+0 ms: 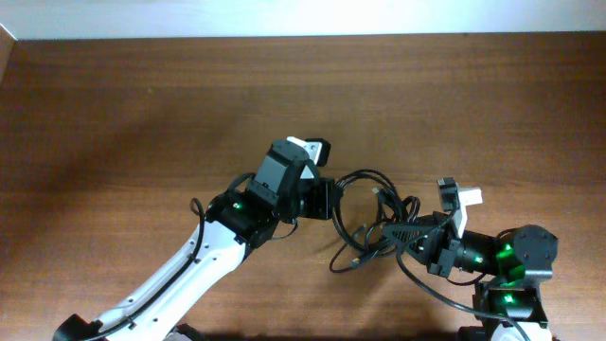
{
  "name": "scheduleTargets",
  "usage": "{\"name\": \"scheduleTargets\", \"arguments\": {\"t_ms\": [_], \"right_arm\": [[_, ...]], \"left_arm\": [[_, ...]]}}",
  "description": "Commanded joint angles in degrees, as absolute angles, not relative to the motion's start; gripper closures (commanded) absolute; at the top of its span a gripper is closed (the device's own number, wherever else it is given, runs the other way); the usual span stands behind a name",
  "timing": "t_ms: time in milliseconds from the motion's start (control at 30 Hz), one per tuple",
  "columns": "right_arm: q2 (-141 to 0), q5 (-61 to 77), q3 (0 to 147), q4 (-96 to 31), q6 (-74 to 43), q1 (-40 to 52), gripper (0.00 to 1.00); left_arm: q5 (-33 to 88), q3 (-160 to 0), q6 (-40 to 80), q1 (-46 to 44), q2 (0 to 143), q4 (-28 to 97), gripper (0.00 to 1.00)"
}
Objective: Untangle cables
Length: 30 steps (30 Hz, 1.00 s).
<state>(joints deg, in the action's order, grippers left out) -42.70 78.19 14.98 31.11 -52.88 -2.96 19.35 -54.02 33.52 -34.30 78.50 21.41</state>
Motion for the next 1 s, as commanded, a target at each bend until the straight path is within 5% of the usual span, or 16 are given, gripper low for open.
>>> {"name": "scheduleTargets", "arguments": {"t_ms": [0,200,500,567,700,733,833,967], "right_arm": [[-42.2,74.8,15.8,32.9,-54.5,-3.1,0.96],[-42.9,58.0,15.8,30.7,-54.9,-3.1,0.96],[-52.2,40.2,15.8,5.5,-49.9,-3.1,0.88],[-54.6,40.3,15.8,5.3,-49.7,-3.1,0.76],[-58.2,42.3,15.8,4.8,-49.7,-3.0,0.64],[-58.7,42.4,15.8,4.2,-49.6,-3.0,0.64],[-59.2,42.9,15.8,1.4,-46.7,-3.0,0.61],[-59.2,42.9,15.8,-4.9,-43.2,-3.0,0.56]], "left_arm": [[14.3,-54.5,30.3,-34.0,80.1,28.9,1.00],[6.6,-54.5,23.6,-34.1,80.1,42.4,1.00],[5.9,-54.5,33.4,-34.1,80.1,38.0,0.89],[5.9,-54.5,33.4,-34.1,80.1,37.9,0.78],[6.1,-54.5,33.4,-34.1,80.1,35.6,0.28],[6.1,-54.5,33.4,-34.1,80.1,34.6,0.24],[6.2,-54.5,33.4,-34.1,80.1,33.7,0.23],[6.6,-54.5,33.4,-34.1,80.2,37.3,0.41]]}}
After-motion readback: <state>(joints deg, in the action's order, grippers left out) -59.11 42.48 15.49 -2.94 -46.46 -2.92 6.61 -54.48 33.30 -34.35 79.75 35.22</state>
